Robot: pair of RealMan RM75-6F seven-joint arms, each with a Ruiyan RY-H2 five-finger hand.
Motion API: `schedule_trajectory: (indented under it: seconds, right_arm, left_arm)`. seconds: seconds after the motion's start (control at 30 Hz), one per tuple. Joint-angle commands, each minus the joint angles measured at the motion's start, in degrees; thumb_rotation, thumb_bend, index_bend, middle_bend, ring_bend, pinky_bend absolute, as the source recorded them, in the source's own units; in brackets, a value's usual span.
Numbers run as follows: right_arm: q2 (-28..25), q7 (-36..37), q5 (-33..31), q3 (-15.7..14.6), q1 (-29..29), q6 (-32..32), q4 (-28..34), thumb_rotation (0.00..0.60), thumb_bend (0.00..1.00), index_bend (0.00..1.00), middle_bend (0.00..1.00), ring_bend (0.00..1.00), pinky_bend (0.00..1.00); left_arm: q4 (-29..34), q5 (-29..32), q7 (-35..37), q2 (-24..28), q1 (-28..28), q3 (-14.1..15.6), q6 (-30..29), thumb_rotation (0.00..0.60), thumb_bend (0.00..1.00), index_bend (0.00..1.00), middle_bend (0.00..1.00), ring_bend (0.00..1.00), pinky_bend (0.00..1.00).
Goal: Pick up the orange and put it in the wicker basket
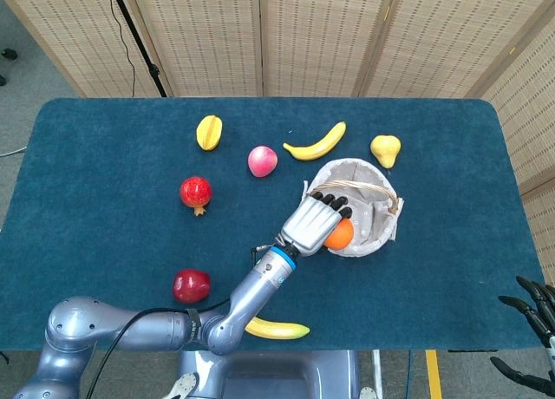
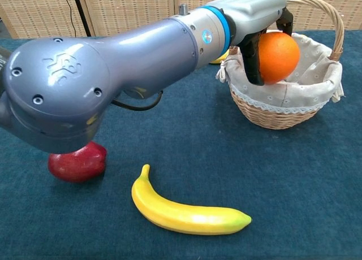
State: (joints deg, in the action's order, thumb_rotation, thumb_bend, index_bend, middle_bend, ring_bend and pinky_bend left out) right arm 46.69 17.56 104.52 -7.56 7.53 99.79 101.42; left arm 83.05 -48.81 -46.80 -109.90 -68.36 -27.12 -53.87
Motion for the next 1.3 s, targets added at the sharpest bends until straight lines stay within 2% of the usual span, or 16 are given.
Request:
schedule_trajectory:
  seconds: [0.03, 0.37, 0.63, 0.7, 0.8, 0.9, 1.07, 1.17, 1.2, 1.3]
  right_arm:
    - [0.01, -0.25, 0.45, -0.15, 0.01, -0.06, 0.13, 0.600, 0.00, 0.22, 0.07, 0.05, 0.00]
    - [-0.01, -0.87, 1.16, -0.38, 0.10, -0.11, 0.52, 0.600, 0.00, 0.22, 0.08, 0.06, 0.00]
    - [-0.05, -0.91, 1.24, -0.44, 0.04, -0.30, 0.61, 0.600, 0.00, 0.22, 0.08, 0.06, 0.00]
    - [-0.14, -0.70, 1.21, -0.42, 0.07, -0.16, 0.63, 0.600, 0.00, 0.22, 0.08, 0.06, 0.00]
    - [-0.24, -0.44, 0.64, -0.23, 0.11, -0.03, 0.62, 0.600, 0.00, 0.22, 0.08, 0.06, 0.00]
    - [-0.26, -0.27, 0.19, -0.06, 0.10, -0.02, 0.63, 0.600, 0.00, 0.22, 0.08, 0.06, 0.00]
    - [-0.22, -0.39, -0.16, 0.11, 0.08, -0.08, 0.69, 0.600, 0.00, 0.22, 0.08, 0.06, 0.00]
    - [-0.12, -0.58, -0.05, 0.12, -0.07, -0.44, 0.83, 0.600, 0.00, 0.22, 0.08, 0.06, 0.00]
    - [-0.03, -0.84, 0.16, 0.07, -0.24, -0.82, 0.94, 0.600, 0.00, 0.22, 0.08, 0.06, 0.00]
    - [0.04, -1.23, 0.30, 0.06, -0.42, -1.22, 1.22, 0.600, 0.00, 0.22, 0.08, 0.06, 0.00]
  left_arm:
    - [1.81, 1.78, -0.96, 1.39, -0.37, 1.11, -0.61, 0.600, 0.09, 0.02, 0.00, 0.00, 0.01]
    - [5.62, 3.87, -2.90, 3.78, -0.80, 3.17, -3.25, 0.600, 0.05, 0.00, 0.00, 0.00, 0.00]
    - [18.03, 4.25, -8.39, 9.65, 2.30, 7.19, -11.84, 0.600, 0.05, 0.00, 0.00, 0.00, 0.00]
    - [22.81, 4.73, -9.84, 12.35, 4.08, 8.87, -14.77, 0.600, 0.05, 0.00, 0.00, 0.00, 0.00]
    - [31.58, 0.52, -8.85, 19.06, 10.07, 14.26, -20.86, 0.600, 0.05, 0.00, 0.00, 0.00, 0.00]
    - [35.61, -3.32, -6.64, 23.67, 14.05, 17.82, -23.72, 0.600, 0.05, 0.00, 0.00, 0.00, 0.00]
    - [38.02, -7.66, -3.86, 28.23, 18.15, 21.47, -26.27, 0.600, 0.05, 0.00, 0.00, 0.00, 0.00]
    - [39.41, -12.22, -0.21, 33.33, 23.05, 25.54, -29.34, 0.600, 0.05, 0.00, 0.00, 0.00, 0.00]
    - [39.62, -14.53, 1.92, 36.02, 26.01, 27.86, -31.61, 0.600, 0.05, 0.00, 0.00, 0.00, 0.00]
    - [38.99, -18.94, 6.08, 39.74, 30.04, 31.15, -33.23, 0.600, 0.05, 0.00, 0.00, 0.00, 0.00]
